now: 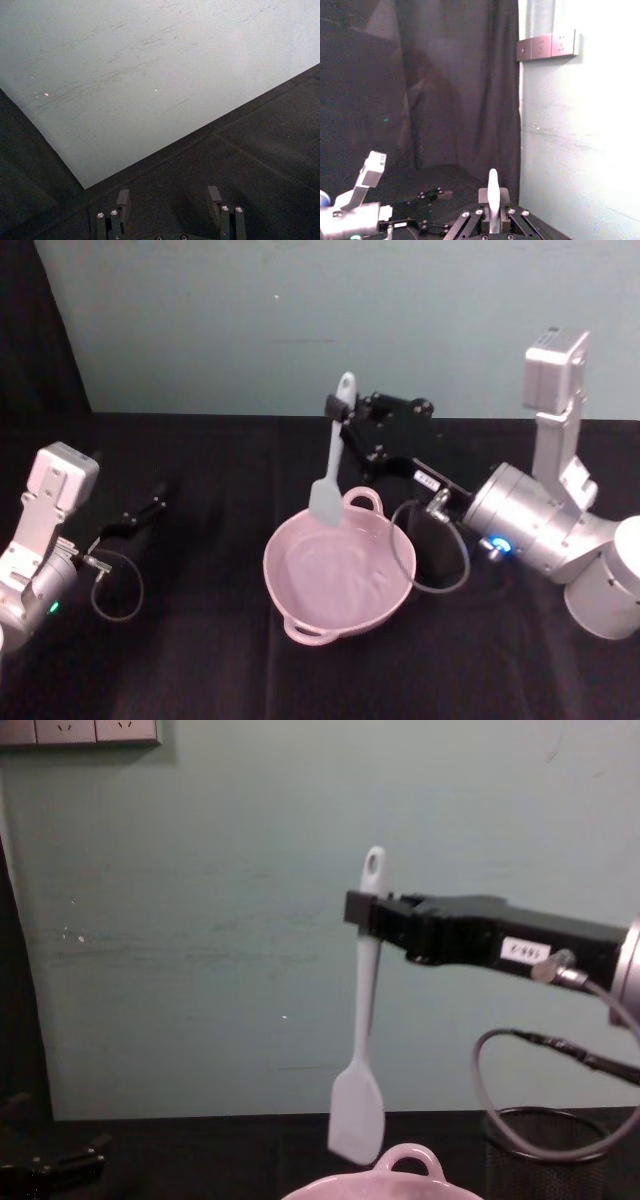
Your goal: Use the one hand to pick up the spoon and stir the clear water in the bowl.
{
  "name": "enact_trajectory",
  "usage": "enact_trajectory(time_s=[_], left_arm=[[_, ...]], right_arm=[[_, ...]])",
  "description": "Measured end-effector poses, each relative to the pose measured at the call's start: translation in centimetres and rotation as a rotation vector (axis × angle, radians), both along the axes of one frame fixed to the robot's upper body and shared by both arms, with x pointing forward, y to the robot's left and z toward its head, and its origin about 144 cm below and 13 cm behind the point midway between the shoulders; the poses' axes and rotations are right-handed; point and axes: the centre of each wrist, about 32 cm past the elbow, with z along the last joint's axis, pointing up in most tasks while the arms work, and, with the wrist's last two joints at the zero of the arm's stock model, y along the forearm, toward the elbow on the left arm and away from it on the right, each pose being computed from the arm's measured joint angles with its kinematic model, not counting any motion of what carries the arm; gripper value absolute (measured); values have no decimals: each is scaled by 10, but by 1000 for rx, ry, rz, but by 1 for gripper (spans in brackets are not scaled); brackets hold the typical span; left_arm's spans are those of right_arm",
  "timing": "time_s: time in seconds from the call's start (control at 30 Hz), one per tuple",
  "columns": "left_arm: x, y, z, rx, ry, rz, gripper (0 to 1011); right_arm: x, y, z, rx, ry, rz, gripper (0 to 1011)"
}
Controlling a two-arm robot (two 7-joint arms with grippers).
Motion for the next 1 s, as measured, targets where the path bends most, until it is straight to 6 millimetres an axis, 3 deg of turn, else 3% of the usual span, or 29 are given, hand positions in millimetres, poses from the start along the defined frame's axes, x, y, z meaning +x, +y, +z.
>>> enact_trajectory(time_s=[1.0], left_arm=[[0,0,0,0,0,0,1005]], right_arm=[[16,-33,38,-127,86,-4,114]])
